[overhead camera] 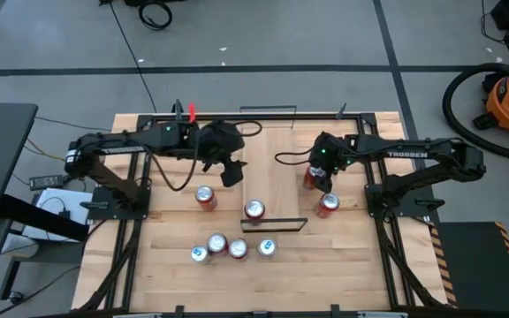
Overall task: Place canned beverage on shelf
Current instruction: Put the red black soda can on the shelf aligned with the other red black soda can
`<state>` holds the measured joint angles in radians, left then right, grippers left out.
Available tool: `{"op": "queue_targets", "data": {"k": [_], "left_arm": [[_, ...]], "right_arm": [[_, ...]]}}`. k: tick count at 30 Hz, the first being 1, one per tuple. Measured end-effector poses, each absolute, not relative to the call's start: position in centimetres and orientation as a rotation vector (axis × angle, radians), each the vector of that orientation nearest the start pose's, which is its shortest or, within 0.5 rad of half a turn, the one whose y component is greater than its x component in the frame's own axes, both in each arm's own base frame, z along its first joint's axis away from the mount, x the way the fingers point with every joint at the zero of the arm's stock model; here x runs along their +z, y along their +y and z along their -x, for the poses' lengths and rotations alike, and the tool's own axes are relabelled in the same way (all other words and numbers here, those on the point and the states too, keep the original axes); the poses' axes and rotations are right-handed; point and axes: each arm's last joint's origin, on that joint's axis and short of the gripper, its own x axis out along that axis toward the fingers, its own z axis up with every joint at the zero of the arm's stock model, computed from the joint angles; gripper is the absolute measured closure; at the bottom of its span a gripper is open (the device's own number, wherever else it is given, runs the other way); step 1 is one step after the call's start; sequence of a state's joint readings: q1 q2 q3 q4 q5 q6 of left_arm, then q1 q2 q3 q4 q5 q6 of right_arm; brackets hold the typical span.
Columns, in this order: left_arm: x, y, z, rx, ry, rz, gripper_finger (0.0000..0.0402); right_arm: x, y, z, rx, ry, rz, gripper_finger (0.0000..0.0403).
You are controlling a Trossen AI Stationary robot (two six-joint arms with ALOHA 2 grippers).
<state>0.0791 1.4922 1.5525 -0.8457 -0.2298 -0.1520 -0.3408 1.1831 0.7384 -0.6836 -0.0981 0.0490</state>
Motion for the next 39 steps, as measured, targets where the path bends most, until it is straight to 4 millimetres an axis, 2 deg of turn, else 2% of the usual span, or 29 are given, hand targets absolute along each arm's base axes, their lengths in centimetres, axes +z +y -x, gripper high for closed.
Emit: {"op": "queue_targets", "data": {"k": [7, 11, 17, 21, 26, 31, 39], "left_arm": [[37.6, 3.5, -30.9, 0.363, 0.715, 0.088, 0.0109], [37.6, 3.9, -31.0, 0.395, 0.693, 0.125, 0.0109], [37.7, 4.1, -31.1, 0.413, 0.662, 0.229, 0.0109], [38.2, 3.8, -31.5, 0.400, 0.586, 0.335, 0.0109], [39.2, 2.7, -32.3, 0.351, 0.459, 0.456, 0.0109], [40.2, 1.0, -32.9, 0.278, 0.348, 0.498, 0.0109], [40.2, -0.2, -32.9, 0.243, 0.355, 0.489, 0.0109]], "right_arm": [[23.1, -6.8, -20.1, -0.229, 1.093, -0.302, 0.0075], [25.1, -6.5, -20.7, -0.194, 1.053, -0.318, 0.0074], [28.3, -4.8, -21.9, -0.105, 0.975, -0.261, 0.0074], [29.5, -3.3, -22.4, -0.035, 0.942, -0.222, 0.0074], [29.7, -1.5, -22.9, 0.079, 0.928, -0.202, 0.0074], [29.6, 0.4, -23.7, 0.160, 0.902, -0.150, 0.0074], [28.4, 1.6, -25.3, 0.090, 0.916, -0.159, 0.0074]]}}
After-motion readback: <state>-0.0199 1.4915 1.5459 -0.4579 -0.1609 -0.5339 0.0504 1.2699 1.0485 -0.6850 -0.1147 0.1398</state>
